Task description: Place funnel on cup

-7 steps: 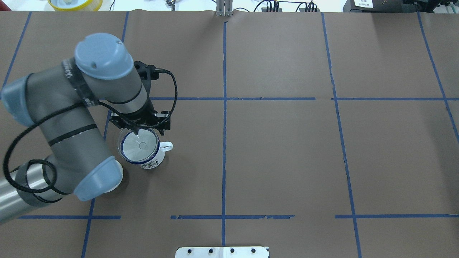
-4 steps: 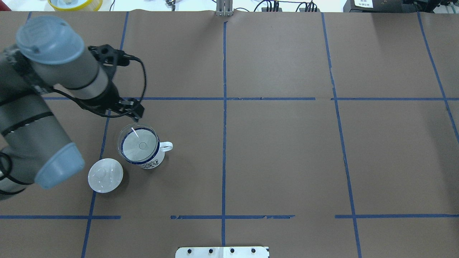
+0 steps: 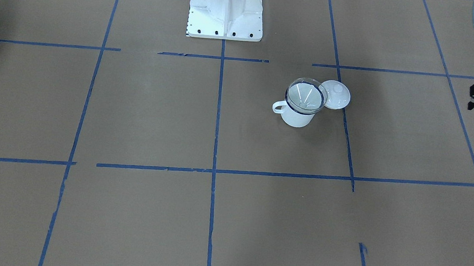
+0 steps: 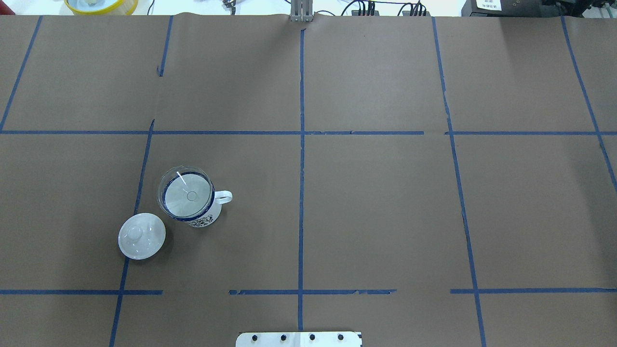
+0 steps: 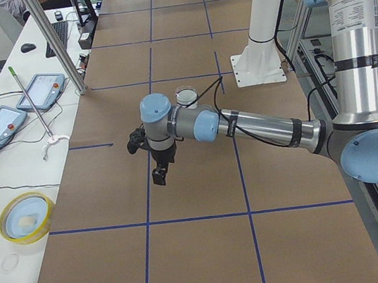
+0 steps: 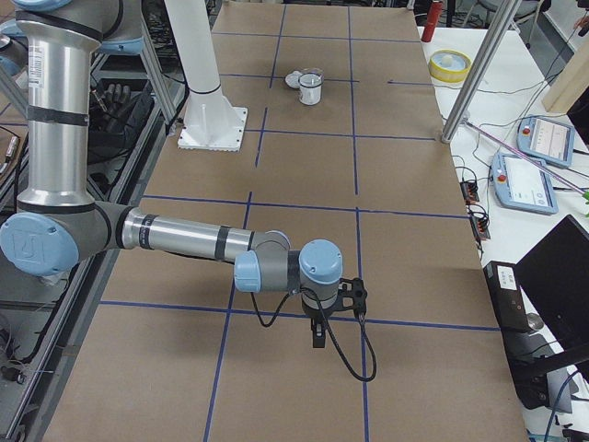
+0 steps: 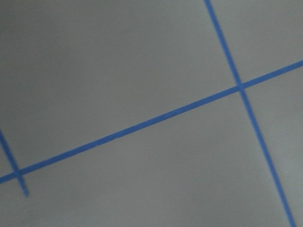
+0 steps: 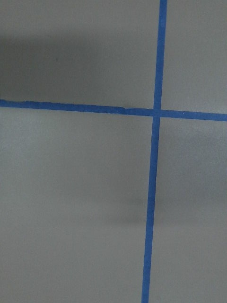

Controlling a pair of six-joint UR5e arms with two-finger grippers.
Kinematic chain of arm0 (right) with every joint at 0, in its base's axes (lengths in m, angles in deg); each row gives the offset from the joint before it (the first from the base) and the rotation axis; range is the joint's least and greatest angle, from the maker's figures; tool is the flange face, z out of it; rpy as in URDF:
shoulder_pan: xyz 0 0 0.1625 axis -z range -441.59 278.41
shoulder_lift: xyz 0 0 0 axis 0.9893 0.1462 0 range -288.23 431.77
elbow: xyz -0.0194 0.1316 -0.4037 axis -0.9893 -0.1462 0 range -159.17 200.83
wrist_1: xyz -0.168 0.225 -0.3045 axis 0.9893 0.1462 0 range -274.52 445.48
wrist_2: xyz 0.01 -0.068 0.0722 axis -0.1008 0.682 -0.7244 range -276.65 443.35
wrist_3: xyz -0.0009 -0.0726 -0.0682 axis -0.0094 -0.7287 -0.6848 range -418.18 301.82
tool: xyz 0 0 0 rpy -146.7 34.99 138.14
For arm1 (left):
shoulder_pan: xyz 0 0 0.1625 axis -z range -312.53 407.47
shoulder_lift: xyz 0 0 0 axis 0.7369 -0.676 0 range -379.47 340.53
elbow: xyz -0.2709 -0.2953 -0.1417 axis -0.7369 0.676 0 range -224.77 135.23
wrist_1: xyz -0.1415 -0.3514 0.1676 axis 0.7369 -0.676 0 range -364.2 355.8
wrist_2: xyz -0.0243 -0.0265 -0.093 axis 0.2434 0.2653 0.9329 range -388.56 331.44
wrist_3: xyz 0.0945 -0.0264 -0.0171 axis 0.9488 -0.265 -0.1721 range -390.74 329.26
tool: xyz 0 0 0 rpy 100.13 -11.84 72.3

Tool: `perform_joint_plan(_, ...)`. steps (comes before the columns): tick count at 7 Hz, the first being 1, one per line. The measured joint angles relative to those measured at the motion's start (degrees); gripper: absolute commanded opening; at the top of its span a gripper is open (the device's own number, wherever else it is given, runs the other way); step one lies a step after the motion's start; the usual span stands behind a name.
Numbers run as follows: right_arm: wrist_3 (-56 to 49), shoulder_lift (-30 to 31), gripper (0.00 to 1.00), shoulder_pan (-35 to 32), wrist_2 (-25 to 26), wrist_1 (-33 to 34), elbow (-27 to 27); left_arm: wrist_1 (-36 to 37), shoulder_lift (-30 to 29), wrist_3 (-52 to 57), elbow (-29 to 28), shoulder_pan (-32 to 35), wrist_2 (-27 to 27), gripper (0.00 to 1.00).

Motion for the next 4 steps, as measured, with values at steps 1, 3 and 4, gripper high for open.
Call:
perform_joint_plan(1,0.0,0.0,1.0,0.0,0.0,0.0,0.0,-0.14,2.58,2.11,-3.21,2.98,4.59,1.0)
perform_joint_plan(3,0.0,0.0,1.0,0.0,0.0,0.0,0.0,-0.18,4.87,3.0,-5.58,8.82,7.68,1.0)
perform_joint_plan(4,0.0,0.0,1.0,0.0,0.0,0.0,0.0,-0.03,5.17,2.96,-5.91,10.26,7.43,1.0)
